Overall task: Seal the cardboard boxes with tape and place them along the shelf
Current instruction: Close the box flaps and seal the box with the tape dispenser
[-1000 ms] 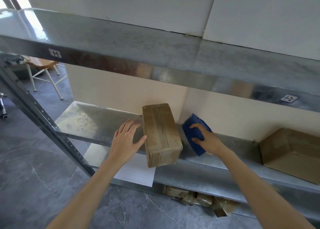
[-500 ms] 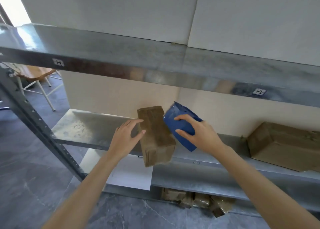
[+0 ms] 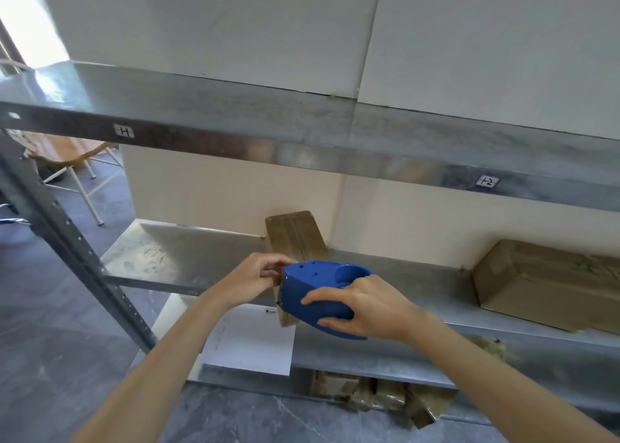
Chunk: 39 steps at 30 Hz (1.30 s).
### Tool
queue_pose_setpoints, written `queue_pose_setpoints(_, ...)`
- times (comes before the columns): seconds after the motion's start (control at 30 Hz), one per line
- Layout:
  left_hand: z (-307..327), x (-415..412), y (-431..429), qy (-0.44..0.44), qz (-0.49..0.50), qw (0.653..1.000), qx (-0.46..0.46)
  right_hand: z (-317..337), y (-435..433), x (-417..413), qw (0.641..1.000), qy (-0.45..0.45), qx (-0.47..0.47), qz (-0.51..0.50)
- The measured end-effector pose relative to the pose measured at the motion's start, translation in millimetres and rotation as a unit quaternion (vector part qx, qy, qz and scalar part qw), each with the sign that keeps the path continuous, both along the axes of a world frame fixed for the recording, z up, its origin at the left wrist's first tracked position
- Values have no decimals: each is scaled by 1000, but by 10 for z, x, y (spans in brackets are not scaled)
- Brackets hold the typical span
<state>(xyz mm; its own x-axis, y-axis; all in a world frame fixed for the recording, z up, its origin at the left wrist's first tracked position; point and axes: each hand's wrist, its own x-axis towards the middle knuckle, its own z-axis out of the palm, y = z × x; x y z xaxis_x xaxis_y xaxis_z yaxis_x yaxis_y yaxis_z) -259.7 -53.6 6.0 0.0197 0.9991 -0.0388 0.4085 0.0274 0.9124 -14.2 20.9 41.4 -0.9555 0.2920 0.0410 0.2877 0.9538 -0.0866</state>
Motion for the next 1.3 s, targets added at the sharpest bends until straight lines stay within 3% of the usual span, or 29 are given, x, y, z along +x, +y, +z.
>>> queue_pose_setpoints(0.27, -42, 11, 9, 10, 38, 998, 50, 59, -57, 25, 1000, 2, -7, 6)
queue_pose_setpoints(0.6, -33, -116, 6, 98, 111, 985, 92, 191, 73, 156, 1000, 22, -1, -18)
queue_pose_setpoints(1.3, -411, -204, -387, 68, 146, 987, 27, 35, 3, 528, 996, -44, -58, -50)
